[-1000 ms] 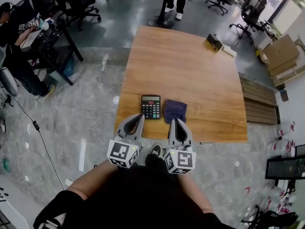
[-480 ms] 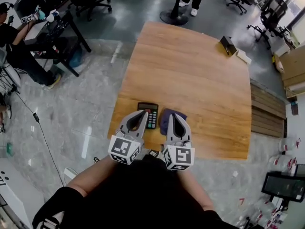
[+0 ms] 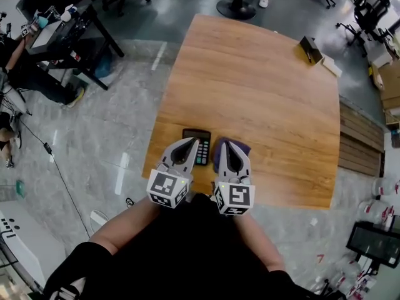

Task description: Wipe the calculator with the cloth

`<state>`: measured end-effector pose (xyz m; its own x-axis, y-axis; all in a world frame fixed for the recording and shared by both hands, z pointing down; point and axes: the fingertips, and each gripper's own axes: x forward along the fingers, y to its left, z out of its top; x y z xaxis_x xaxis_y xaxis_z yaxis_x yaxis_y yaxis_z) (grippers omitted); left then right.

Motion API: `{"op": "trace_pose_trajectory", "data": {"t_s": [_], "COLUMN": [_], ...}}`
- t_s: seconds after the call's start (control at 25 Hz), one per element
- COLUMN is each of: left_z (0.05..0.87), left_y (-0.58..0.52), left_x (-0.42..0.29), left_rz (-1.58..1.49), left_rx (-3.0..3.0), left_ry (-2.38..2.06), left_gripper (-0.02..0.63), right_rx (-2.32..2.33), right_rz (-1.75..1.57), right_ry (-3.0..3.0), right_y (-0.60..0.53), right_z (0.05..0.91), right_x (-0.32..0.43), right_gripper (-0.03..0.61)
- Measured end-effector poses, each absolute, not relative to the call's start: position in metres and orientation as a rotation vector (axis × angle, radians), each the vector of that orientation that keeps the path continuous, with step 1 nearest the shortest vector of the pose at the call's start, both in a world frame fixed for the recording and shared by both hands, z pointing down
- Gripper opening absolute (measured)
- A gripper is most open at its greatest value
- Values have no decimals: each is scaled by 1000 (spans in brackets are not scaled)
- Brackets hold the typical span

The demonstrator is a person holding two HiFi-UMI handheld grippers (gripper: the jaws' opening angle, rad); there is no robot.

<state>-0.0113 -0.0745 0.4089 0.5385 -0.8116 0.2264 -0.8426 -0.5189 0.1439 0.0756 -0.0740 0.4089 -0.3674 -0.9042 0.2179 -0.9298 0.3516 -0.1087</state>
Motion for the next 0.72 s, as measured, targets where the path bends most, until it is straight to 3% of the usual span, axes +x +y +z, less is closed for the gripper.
{"op": "trace_pose_trajectory", "data": {"t_s": [0.72], "left_z": [538], "left_y": [-95], "left_x": [-52], "left_rz": [354], "left_rx": [2365], "left_ry": [-1264], "left_gripper": [8], "right_rx": [1527], "right_rz": [469], "right_ry": [-2253], "right_y": [-85], "right_z": [551], "right_x": [48], "right_gripper": [15]}}
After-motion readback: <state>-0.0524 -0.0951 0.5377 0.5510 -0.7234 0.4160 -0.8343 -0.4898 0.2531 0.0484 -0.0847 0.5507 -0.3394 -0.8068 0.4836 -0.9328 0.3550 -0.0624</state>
